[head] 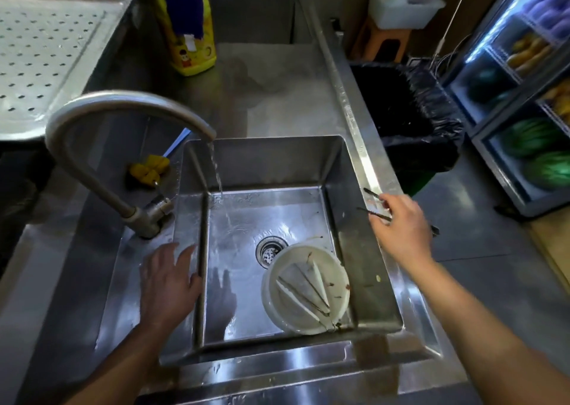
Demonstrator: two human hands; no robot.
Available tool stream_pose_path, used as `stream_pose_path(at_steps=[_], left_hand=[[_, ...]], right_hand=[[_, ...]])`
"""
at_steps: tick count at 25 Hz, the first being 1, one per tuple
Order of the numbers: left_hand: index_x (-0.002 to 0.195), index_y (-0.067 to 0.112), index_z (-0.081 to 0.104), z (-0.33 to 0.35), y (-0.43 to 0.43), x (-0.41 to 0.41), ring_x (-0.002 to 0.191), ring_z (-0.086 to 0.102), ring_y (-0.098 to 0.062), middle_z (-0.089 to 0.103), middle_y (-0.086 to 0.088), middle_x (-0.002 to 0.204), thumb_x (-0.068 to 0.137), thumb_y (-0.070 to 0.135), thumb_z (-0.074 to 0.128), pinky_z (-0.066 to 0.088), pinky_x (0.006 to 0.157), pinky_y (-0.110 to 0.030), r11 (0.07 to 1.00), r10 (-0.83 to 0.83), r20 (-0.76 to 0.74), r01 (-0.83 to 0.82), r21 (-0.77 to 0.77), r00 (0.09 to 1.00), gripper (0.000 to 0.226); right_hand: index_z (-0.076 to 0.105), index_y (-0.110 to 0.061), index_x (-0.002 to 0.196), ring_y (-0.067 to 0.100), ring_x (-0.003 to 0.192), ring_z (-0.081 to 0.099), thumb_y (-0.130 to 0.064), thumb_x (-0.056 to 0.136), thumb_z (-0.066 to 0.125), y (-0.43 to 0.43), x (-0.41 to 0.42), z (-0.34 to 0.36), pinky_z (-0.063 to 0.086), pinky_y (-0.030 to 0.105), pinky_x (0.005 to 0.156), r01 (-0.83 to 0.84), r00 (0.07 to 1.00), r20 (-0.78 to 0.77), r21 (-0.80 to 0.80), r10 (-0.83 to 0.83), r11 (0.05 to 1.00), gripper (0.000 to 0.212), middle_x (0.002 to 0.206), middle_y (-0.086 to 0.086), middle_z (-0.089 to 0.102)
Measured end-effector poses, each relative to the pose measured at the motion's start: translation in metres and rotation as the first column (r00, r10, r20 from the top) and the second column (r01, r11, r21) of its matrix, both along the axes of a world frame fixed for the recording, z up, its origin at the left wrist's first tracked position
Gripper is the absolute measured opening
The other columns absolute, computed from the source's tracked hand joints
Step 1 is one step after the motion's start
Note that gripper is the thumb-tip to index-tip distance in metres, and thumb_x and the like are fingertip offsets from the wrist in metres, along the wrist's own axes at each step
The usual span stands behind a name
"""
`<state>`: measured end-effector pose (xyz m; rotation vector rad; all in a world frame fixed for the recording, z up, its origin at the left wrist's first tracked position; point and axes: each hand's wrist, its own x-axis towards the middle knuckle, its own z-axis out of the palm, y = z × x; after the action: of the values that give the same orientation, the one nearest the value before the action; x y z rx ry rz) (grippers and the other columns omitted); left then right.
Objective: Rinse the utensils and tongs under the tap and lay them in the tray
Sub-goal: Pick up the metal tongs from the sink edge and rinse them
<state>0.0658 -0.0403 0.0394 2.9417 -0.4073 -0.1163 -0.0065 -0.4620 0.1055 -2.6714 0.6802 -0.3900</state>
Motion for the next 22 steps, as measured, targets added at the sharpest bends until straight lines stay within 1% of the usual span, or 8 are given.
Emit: stream_pose_path(at_steps=[3, 5, 6, 9, 12, 14, 17, 22], left_hand=[[0.134, 0.008, 0.054, 0.0, 0.008, 0.0, 0.124, 0.046, -0.043, 0.049, -0.021, 0.138, 0.074, 0.032, 0.051, 0.04, 0.101, -0.057, 0.999, 0.037, -0.041, -0.036, 0.028, 0.999, 0.064], [0.136, 0.008, 0.051, 0.0, 0.009, 0.0, 0.124, 0.046, -0.043, 0.048, -0.021, 0.138, 0.075, 0.033, 0.052, 0.04, 0.101, -0.058, 0.998, 0.054, -0.05, -0.053, 0.029, 0.997, 0.066], [0.136, 0.008, 0.05, -0.001, 0.009, 0.0, 0.125, 0.045, -0.043, 0.047, -0.021, 0.139, 0.075, 0.034, 0.052, 0.039, 0.102, -0.058, 0.998, 0.063, -0.054, -0.062, 0.028, 0.997, 0.066], [0.138, 0.008, 0.048, -0.003, 0.01, -0.001, 0.129, 0.043, -0.042, 0.046, -0.02, 0.141, 0.077, 0.038, 0.05, 0.036, 0.104, -0.059, 0.997, 0.071, -0.062, -0.07, 0.02, 0.996, 0.068], [0.14, 0.008, 0.045, -0.008, 0.015, -0.003, 0.13, 0.042, -0.042, 0.045, -0.018, 0.143, 0.078, 0.042, 0.043, 0.037, 0.103, -0.059, 0.998, 0.066, -0.048, -0.066, 0.0, 0.997, 0.071], [0.14, 0.008, 0.044, -0.01, 0.016, -0.003, 0.129, 0.042, -0.041, 0.045, -0.017, 0.143, 0.079, 0.045, 0.04, 0.038, 0.103, -0.059, 0.998, 0.057, -0.045, -0.057, 0.001, 0.997, 0.071], [0.139, 0.01, 0.045, -0.011, 0.015, -0.002, 0.129, 0.043, -0.041, 0.045, -0.016, 0.143, 0.079, 0.046, 0.039, 0.037, 0.102, -0.058, 0.998, 0.069, -0.034, -0.07, -0.007, 0.997, 0.07], [0.139, 0.011, 0.046, -0.015, 0.016, -0.002, 0.13, 0.043, -0.039, 0.046, -0.015, 0.144, 0.08, 0.046, 0.038, 0.036, 0.104, -0.056, 0.997, 0.07, -0.009, -0.07, -0.031, 0.997, 0.069]], right_hand=[[0.045, -0.016, 0.14, 0.036, 0.122, 0.044, -0.052, 0.077, 0.078, -0.044, 0.004, 0.001, 0.045, 0.046, 0.093, 0.012, 0.946, -0.32, -0.107, -0.046, 0.994, 0.08, 0.136, 0.011, 0.05], [0.037, -0.016, 0.145, 0.036, 0.128, 0.041, -0.062, 0.074, 0.075, -0.058, 0.006, -0.009, 0.043, 0.048, 0.097, -0.025, 0.881, -0.471, -0.124, -0.037, 0.992, 0.093, 0.144, 0.011, 0.044], [0.036, -0.016, 0.145, 0.036, 0.129, 0.042, -0.063, 0.074, 0.074, -0.062, 0.007, -0.015, 0.043, 0.048, 0.098, -0.04, 0.861, -0.508, -0.128, -0.031, 0.991, 0.093, 0.145, 0.01, 0.044], [0.045, -0.016, 0.14, 0.035, 0.124, 0.046, -0.061, 0.08, 0.07, -0.067, 0.01, -0.029, 0.044, 0.045, 0.095, -0.056, 0.858, -0.513, -0.163, -0.036, 0.985, 0.08, 0.139, 0.01, 0.05], [0.054, -0.016, 0.134, 0.033, 0.117, 0.049, -0.05, 0.087, 0.068, -0.069, 0.009, -0.038, 0.047, 0.044, 0.092, -0.099, 0.877, -0.48, -0.234, -0.026, 0.967, 0.06, 0.129, 0.01, 0.055], [0.059, -0.014, 0.128, 0.034, 0.113, 0.052, -0.045, 0.087, 0.07, -0.07, 0.007, -0.04, 0.048, 0.043, 0.089, -0.105, 0.886, -0.464, -0.239, -0.018, 0.965, 0.053, 0.122, 0.011, 0.057], [0.061, -0.01, 0.121, 0.037, 0.108, 0.052, -0.042, 0.085, 0.072, -0.062, 0.009, -0.039, 0.049, 0.043, 0.084, -0.085, 0.903, -0.43, -0.189, -0.004, 0.978, 0.049, 0.115, 0.014, 0.058], [0.058, -0.011, 0.128, 0.036, 0.112, 0.053, -0.039, 0.086, 0.073, -0.028, 0.023, -0.031, 0.048, 0.042, 0.08, -0.11, 0.927, -0.368, -0.09, 0.07, 0.99, 0.053, 0.117, 0.013, 0.056]])
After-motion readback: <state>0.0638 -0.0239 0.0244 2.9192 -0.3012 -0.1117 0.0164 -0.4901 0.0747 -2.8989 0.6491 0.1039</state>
